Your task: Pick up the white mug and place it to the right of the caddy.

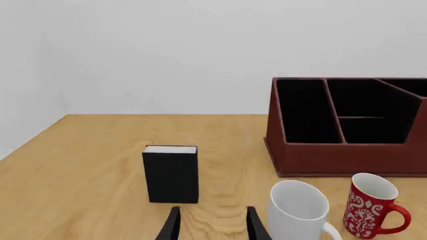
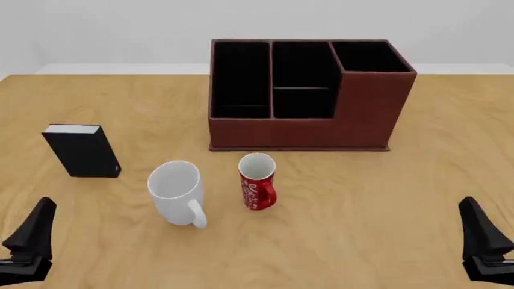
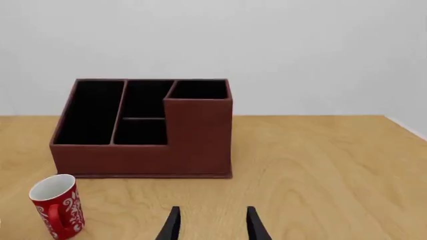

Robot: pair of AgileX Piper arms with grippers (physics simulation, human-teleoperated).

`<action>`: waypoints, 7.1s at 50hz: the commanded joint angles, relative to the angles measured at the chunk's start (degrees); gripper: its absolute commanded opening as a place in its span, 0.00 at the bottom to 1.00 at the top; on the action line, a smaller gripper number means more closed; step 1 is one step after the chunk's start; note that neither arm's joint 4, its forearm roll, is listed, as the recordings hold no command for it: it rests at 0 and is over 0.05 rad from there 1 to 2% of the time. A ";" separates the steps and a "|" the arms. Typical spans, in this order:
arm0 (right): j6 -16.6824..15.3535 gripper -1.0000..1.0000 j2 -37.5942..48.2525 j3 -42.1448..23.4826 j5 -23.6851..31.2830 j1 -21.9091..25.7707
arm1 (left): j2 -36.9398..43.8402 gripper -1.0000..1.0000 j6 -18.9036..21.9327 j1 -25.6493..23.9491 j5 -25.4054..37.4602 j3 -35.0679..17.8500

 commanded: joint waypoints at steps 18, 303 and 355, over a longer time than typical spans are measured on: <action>-1.61 1.00 0.04 -8.00 5.74 1.29 | 0.29 1.00 0.00 0.00 -0.07 -0.17; -6.76 1.00 86.57 -51.43 -3.63 57.98 | 0.29 1.00 0.00 0.00 -0.07 -0.17; -2.58 1.00 93.89 -50.88 -8.41 57.60 | 0.29 1.00 0.00 0.00 -0.07 -0.17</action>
